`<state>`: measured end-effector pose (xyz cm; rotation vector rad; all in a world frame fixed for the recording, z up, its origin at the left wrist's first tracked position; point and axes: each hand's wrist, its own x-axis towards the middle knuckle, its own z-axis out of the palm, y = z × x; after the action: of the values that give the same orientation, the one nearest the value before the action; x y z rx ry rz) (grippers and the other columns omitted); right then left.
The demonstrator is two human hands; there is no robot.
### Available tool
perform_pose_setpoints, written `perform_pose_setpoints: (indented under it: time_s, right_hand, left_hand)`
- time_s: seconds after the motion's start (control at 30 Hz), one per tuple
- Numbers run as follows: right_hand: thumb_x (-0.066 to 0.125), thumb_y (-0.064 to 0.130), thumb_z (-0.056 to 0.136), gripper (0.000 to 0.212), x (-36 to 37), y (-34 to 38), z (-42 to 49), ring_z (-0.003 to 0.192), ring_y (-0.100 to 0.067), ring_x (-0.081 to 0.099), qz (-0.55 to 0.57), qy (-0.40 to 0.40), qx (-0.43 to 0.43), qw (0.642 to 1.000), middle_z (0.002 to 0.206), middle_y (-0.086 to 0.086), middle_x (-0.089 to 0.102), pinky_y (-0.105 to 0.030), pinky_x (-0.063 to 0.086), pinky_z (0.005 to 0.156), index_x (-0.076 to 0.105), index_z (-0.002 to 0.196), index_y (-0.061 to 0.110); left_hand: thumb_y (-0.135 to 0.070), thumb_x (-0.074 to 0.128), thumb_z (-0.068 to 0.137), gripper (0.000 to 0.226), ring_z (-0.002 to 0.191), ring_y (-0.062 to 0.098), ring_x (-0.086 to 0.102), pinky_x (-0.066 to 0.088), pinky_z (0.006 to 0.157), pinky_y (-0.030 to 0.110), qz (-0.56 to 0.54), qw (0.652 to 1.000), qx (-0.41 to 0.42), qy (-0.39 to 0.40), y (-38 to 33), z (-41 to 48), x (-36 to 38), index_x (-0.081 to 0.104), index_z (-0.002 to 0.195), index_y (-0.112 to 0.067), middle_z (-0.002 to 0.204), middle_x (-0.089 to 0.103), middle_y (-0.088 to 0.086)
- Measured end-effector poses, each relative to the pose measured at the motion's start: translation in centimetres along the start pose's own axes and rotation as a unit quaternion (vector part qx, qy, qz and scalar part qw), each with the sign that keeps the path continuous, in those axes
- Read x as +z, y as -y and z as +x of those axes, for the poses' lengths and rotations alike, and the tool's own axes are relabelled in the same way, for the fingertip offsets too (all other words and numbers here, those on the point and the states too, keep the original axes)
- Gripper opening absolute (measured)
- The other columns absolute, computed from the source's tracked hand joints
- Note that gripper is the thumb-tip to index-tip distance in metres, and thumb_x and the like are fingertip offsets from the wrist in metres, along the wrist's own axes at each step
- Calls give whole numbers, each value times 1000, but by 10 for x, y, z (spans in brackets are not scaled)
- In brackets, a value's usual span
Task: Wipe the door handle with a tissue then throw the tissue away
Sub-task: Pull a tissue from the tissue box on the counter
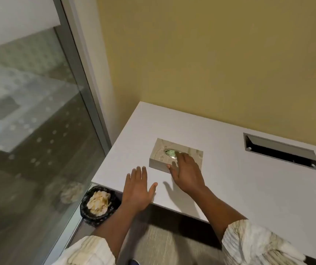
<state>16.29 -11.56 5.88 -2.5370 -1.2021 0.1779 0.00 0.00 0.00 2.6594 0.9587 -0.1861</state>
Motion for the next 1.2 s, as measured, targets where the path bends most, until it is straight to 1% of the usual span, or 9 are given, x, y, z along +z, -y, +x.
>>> perform_pose_setpoints:
  time_s: [0.2, 0.37, 0.47, 0.53, 0.63, 0.77, 0.9, 1.0, 1.2]
  right_hand:
    - [59, 37, 96, 45, 13, -38, 53, 123, -35, 54, -21, 3, -26, 999, 138, -15, 56, -42, 46, 98, 61, 132, 9]
    - [72, 15, 82, 18, 37, -71, 86, 98, -43, 63, -75, -4, -92, 993, 119, -21, 65, -43, 55, 73, 73, 96, 4]
    - [68, 12, 79, 13, 50, -87, 102, 91, -40, 58, -119, 12, -148, 982, 107, -13, 61, -38, 51, 64, 73, 91, 10]
    - [66, 15, 81, 16, 55, -98, 113, 95, -38, 56, -143, 25, -183, 972, 109, -11, 60, -34, 44, 66, 75, 94, 13]
    - [67, 17, 81, 22, 55, -103, 128, 113, -38, 54, -181, 48, -244, 952, 135, -12, 58, -34, 40, 76, 78, 100, 16]
    - [76, 18, 76, 9, 45, -102, 141, 123, -39, 52, -222, 75, -322, 917, 149, -14, 50, -42, 44, 83, 80, 82, 24]
    - [74, 24, 82, 5, 47, -103, 149, 126, -39, 50, -251, 81, -339, 903, 154, -13, 44, -43, 41, 88, 79, 80, 25]
    - [73, 24, 81, 6, 47, -101, 154, 127, -38, 49, -255, 79, -353, 897, 155, -12, 43, -44, 40, 89, 79, 78, 25]
    - [70, 24, 83, 11, 50, -95, 161, 131, -39, 46, -261, 90, -368, 888, 157, -15, 38, -48, 38, 96, 75, 74, 25]
  left_hand:
    - [-67, 23, 106, 85, 160, 33, 14, 10, 130, 47, -9, 1000, -27, -13, 1, 33, 26, 13, 168, -10, 174, 14, 14]
    - [-74, 5, 98, 99, 151, 40, 36, 30, 124, 54, -21, 999, -44, -25, 6, 57, 62, 37, 160, -3, 164, 38, 21]
    - [-74, -4, 97, 103, 154, 39, 30, 25, 127, 53, -26, 998, -54, -32, 8, 67, 82, 32, 162, -4, 167, 32, 21]
    - [-73, -2, 97, 98, 160, 36, 15, 13, 130, 50, -27, 997, -65, -29, 9, 71, 93, 19, 166, -6, 173, 16, 18]
    - [-72, 1, 96, 97, 162, 34, 1, 1, 131, 48, -29, 997, -65, -36, 9, 76, 108, 14, 167, -6, 174, 2, 17]
    - [-66, 18, 102, 89, 160, 37, 8, -6, 127, 46, -6, 996, -56, -72, 10, 79, 123, 27, 164, -3, 172, 10, 20]
    - [-58, 32, 104, 80, 155, 45, 26, 12, 128, 55, 8, 992, -34, -124, 8, 79, 127, 41, 158, 1, 166, 28, 28]
    - [-54, 39, 105, 76, 151, 49, 33, 27, 122, 63, 14, 986, -19, -167, 9, 80, 131, 47, 153, 4, 161, 36, 32]
    - [-55, 45, 105, 75, 150, 49, 35, 33, 119, 66, 14, 981, -21, -194, 13, 81, 136, 47, 153, 3, 160, 38, 32]
